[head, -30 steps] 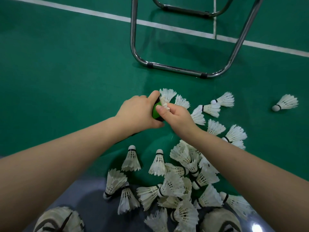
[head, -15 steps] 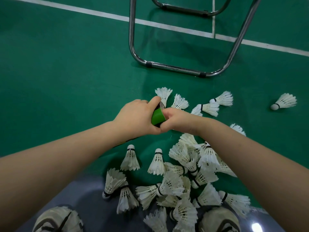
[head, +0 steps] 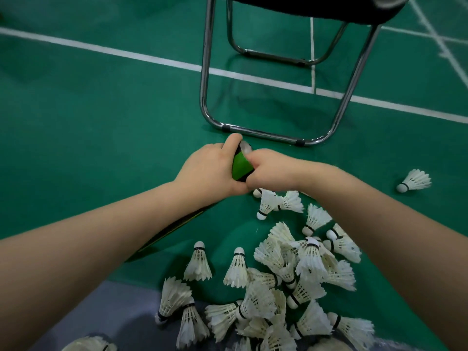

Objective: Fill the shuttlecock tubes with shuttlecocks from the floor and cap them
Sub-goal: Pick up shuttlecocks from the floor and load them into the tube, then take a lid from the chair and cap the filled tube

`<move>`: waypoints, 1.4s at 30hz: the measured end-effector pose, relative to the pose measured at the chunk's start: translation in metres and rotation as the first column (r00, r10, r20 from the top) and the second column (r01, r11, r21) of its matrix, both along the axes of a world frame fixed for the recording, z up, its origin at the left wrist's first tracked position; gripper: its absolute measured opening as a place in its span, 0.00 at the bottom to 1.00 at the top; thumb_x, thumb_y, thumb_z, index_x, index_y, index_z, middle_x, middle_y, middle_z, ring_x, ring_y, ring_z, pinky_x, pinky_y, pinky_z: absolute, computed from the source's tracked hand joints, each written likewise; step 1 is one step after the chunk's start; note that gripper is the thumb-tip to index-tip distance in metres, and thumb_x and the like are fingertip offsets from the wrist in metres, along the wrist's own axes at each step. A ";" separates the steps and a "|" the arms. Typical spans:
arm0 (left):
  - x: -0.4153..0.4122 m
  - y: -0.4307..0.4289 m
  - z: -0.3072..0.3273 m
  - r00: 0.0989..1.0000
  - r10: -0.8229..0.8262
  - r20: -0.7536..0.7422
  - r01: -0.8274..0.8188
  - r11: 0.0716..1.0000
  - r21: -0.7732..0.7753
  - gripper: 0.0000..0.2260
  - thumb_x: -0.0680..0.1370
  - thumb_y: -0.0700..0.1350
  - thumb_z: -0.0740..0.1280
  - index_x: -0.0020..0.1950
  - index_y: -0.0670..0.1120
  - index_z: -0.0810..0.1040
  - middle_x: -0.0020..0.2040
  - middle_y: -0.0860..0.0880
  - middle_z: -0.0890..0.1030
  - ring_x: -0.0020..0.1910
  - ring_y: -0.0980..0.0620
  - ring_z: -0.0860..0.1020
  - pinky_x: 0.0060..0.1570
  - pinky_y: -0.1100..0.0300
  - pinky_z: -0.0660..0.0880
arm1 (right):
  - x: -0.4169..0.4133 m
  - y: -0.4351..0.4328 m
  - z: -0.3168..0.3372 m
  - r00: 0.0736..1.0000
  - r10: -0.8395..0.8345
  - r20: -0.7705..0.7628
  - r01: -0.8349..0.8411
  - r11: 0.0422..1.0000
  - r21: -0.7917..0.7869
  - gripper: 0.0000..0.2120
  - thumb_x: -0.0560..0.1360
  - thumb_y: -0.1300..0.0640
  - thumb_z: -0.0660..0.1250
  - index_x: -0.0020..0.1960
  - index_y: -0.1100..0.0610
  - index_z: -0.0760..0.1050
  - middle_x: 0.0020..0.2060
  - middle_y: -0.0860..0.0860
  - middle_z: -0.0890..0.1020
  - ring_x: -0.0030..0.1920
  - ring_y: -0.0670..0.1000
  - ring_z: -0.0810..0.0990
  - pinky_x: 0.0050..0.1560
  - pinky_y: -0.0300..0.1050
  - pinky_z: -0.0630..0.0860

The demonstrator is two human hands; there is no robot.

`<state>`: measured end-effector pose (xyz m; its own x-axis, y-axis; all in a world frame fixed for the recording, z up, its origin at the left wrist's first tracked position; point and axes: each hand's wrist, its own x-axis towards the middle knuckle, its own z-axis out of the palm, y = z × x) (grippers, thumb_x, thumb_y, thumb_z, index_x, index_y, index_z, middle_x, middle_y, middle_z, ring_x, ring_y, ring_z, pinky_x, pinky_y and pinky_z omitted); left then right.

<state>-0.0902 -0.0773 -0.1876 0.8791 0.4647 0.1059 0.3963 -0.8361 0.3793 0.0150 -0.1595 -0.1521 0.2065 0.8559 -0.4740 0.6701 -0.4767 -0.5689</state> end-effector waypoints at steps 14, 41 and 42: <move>-0.018 -0.002 0.080 0.964 0.163 0.210 -0.092 0.945 -0.313 0.29 0.71 0.44 0.69 0.68 0.46 0.60 0.38 0.52 0.72 0.38 0.48 0.71 0.34 0.58 0.63 | -0.036 -0.015 0.082 0.850 -0.101 0.516 -0.215 0.828 0.517 0.11 0.77 0.52 0.61 0.54 0.56 0.76 0.36 0.51 0.76 0.39 0.54 0.72 0.42 0.45 0.64; 0.064 0.072 0.128 0.771 0.408 0.490 -0.080 0.825 -0.560 0.16 0.74 0.44 0.67 0.60 0.53 0.70 0.49 0.54 0.77 0.47 0.52 0.74 0.39 0.63 0.67 | 0.024 0.089 0.109 0.901 -0.398 0.171 0.021 0.434 0.901 0.13 0.76 0.52 0.57 0.37 0.50 0.75 0.37 0.44 0.76 0.44 0.48 0.72 0.46 0.45 0.66; 0.068 0.077 0.128 0.763 0.410 0.500 -0.074 0.824 -0.562 0.18 0.72 0.43 0.68 0.60 0.53 0.70 0.48 0.55 0.77 0.47 0.53 0.74 0.38 0.66 0.68 | 0.028 0.094 0.108 0.911 -0.395 0.114 0.052 0.386 0.921 0.12 0.76 0.54 0.57 0.41 0.53 0.78 0.39 0.43 0.77 0.46 0.47 0.73 0.48 0.42 0.68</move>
